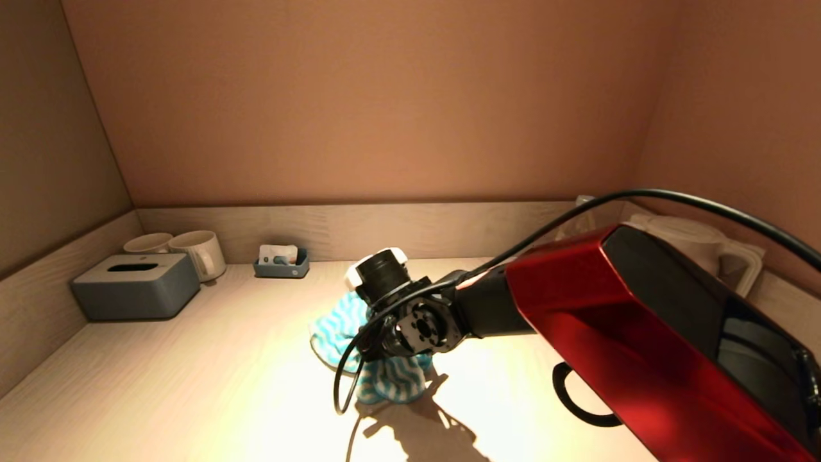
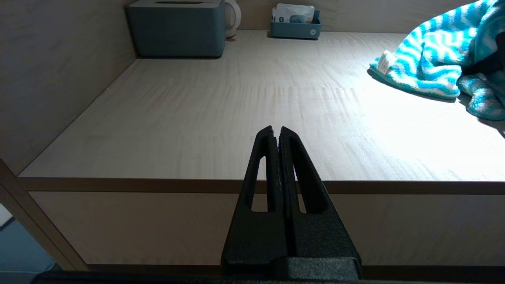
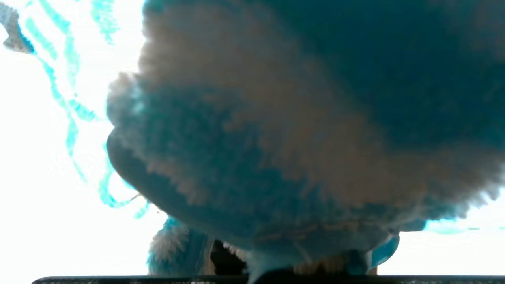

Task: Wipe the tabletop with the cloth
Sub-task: Sweep the stains on the table

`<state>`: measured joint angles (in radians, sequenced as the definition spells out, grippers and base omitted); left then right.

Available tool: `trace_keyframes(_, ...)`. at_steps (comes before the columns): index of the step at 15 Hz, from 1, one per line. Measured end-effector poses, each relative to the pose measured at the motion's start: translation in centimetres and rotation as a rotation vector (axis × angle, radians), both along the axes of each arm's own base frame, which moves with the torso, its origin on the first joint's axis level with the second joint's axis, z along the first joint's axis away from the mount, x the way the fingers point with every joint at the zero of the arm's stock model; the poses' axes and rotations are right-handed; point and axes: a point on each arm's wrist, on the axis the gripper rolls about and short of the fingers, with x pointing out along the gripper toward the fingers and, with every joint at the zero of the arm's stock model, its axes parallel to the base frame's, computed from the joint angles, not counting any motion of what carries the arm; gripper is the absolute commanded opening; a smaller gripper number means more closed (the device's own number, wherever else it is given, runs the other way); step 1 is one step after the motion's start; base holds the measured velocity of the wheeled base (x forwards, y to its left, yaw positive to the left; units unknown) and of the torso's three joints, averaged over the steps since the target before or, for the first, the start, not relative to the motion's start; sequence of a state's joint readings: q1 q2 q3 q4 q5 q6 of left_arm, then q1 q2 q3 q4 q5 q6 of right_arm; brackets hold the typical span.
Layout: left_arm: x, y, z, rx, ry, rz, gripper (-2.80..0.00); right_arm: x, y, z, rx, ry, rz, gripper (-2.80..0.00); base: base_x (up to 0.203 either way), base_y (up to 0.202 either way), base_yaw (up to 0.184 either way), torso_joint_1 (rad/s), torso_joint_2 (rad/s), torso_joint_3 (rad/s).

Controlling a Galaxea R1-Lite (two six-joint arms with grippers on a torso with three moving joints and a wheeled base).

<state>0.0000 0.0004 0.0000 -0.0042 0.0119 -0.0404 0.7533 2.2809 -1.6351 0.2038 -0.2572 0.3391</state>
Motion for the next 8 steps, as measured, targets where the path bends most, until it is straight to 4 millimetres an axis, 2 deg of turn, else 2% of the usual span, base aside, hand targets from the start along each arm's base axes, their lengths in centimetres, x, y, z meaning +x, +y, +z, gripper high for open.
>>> trace_keyframes(4, 0.0, 0.0, 0.0, 0.0, 0.0, 0.0, -2.8, -3.4, 2.2, -0.1, -0.01, 0.017, 0.083, -2.8, 0.0, 0.0, 0.0, 0.0, 0.0, 0.0)
trace_keyframes(6, 0.0, 0.0, 0.0, 0.0, 0.0, 0.0, -2.8, -5.6, 2.3, 0.1, -0.027, 0.034, 0.119, -2.8, 0.0, 0.0, 0.0, 0.0, 0.0, 0.0)
trace_keyframes(8, 0.0, 0.0, 0.0, 0.0, 0.0, 0.001, -2.8, -7.4, 1.5, 0.2, -0.05, 0.054, 0.141, -2.8, 0.0, 0.0, 0.0, 0.0, 0.0, 0.0)
